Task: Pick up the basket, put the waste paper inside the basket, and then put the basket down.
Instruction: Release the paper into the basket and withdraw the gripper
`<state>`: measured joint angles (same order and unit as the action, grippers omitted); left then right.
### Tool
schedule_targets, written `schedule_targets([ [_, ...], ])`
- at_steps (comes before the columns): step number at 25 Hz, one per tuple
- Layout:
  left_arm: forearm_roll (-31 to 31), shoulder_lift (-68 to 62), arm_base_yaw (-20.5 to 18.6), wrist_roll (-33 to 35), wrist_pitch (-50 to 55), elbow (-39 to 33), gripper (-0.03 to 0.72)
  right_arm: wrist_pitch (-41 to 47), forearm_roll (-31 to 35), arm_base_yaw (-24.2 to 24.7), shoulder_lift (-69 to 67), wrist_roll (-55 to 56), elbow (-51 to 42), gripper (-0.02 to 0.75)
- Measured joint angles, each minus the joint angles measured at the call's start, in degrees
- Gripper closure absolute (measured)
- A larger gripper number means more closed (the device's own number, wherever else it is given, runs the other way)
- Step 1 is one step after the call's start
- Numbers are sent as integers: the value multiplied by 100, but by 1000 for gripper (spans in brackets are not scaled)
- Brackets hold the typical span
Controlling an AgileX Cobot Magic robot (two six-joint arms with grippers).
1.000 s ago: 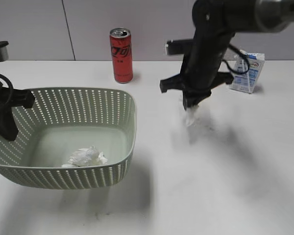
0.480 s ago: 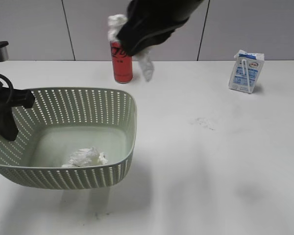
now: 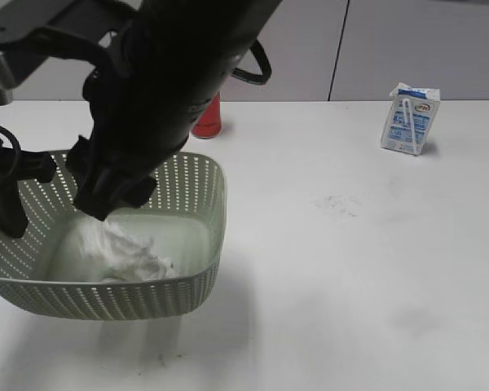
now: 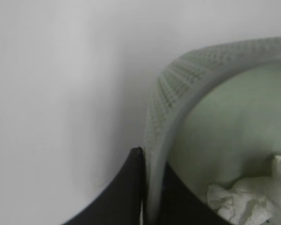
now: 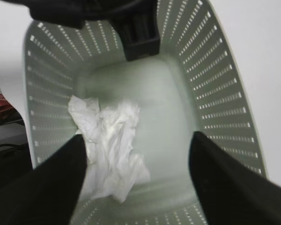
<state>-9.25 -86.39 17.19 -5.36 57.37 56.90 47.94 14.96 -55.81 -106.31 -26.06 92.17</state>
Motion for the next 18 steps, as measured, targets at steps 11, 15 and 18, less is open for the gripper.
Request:
schedule_targets([
  [11, 0, 0, 0, 0, 61, 0, 683, 444, -1372, 380, -155, 1496, 313, 148],
  [15, -167, 0, 0, 0, 51, 0, 683, 1082, -1455, 1406, -144, 2376, 549, 148],
  [18, -239, 0, 0, 0, 33, 35, 683, 1531, -1336, 2383, -144, 2807, 574, 148],
])
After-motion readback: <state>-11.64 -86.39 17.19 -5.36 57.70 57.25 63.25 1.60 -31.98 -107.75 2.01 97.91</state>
